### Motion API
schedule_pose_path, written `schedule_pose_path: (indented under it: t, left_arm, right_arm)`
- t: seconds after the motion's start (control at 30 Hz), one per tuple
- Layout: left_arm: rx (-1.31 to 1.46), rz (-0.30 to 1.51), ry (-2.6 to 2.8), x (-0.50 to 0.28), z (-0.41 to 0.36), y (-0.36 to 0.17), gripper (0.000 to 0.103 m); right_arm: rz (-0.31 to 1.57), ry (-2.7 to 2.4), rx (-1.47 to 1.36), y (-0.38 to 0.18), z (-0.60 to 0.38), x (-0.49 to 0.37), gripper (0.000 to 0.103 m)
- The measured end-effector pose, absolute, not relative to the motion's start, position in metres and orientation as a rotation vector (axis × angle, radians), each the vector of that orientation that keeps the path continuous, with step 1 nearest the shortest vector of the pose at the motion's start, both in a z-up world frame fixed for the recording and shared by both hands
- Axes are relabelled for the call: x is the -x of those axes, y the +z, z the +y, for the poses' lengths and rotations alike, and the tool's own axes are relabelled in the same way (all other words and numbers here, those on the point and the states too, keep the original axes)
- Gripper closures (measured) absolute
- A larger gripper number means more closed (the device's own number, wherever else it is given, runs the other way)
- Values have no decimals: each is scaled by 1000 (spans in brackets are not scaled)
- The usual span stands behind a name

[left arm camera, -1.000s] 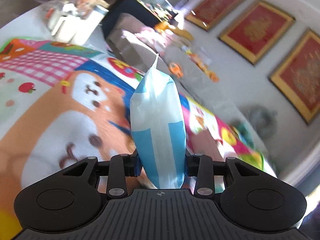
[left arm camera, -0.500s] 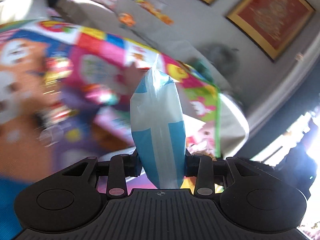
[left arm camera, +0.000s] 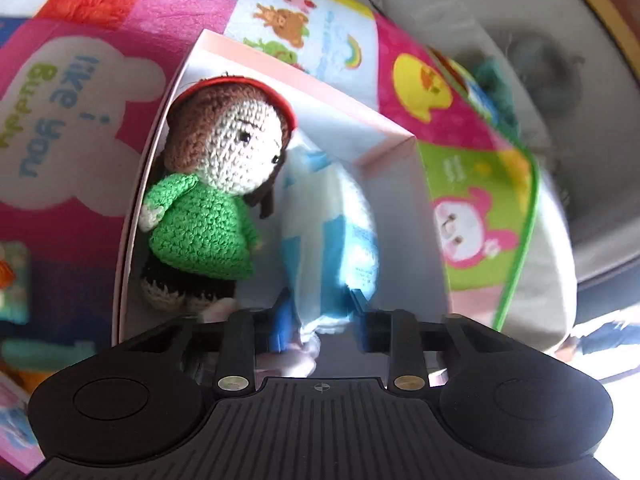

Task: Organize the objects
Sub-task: 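Carry the tissue pack to the box with the left tool while the right tool grasps the bread bun, then place the bread bun into the pink box and open the right tool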

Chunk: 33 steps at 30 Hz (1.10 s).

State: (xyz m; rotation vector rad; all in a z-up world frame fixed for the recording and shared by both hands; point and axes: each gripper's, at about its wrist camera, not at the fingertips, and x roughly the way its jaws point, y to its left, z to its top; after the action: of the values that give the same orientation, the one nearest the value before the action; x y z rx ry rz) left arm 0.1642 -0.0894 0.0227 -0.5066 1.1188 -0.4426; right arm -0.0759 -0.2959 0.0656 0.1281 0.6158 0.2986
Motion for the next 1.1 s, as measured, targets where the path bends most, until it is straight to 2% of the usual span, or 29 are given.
schedule_pose_path:
  t: [0.13,0.3,0.47,0.6,0.73,1.07,1.1]
  left_arm:
    - [442,1056,-456,-143,-73,41,71]
    - [466,817,-547,-90,-31,75,71]
    - [272,630,-476,-23,-2,76,71]
    - [264,611,-444,13,28,60,71]
    - [300,637,-443,32,50,44,71]
    - [300,649,-491,41,59,19,71]
    - [303,641,-495,43,60,20,71]
  right_arm:
    - [613,280,-152,61,-305,71,52]
    - [567,273,-164,70,-306,59,52]
    - [482,237,-95,92,-293,17,52]
    - [478,162,54,93,-266,-43,52]
    - [677,167,69,67,-252,-97,54]
    - [701,172,-71,60,-261,-91,51]
    - [700,182,-88,62,-263,-87,46]
